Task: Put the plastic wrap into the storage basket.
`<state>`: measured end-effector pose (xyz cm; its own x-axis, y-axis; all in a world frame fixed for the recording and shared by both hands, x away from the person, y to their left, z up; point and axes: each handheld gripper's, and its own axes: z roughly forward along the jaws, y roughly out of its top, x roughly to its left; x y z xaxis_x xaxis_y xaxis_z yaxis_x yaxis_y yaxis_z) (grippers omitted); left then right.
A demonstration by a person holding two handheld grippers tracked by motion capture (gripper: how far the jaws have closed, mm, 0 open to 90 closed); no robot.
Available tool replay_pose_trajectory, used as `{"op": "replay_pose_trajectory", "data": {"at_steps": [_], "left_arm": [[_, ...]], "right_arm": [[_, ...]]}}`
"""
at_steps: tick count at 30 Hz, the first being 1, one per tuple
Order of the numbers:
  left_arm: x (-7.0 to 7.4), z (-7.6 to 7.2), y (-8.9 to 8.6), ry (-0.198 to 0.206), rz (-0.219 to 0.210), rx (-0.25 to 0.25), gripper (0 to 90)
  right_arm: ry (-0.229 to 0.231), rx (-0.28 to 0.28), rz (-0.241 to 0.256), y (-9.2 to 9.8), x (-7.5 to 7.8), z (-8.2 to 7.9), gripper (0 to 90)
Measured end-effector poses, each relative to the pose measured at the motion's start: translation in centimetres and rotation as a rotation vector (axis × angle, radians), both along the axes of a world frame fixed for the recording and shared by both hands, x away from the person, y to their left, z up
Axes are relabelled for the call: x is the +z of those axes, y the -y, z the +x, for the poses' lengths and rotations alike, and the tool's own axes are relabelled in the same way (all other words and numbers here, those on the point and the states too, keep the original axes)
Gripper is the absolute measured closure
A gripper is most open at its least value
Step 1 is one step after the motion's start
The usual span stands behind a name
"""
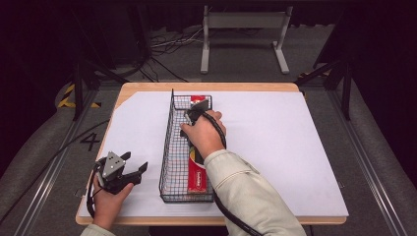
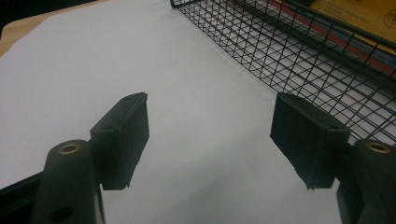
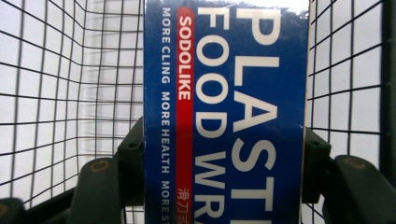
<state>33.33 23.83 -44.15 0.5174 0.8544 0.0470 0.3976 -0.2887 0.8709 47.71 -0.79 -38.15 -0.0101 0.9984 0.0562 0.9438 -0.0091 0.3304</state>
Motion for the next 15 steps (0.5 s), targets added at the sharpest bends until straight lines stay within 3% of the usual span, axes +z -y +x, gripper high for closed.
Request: {"op": "replay_pose_trajectory", "data": {"at_steps": [15], "left_arm": [[-0.01, -0.02, -0.06, -0.001, 0.001, 0.004, 28.2]], "right_arm": [[-0.027, 0.014, -0.026, -0.66, -0.67, 0.14, 38.8]]}}
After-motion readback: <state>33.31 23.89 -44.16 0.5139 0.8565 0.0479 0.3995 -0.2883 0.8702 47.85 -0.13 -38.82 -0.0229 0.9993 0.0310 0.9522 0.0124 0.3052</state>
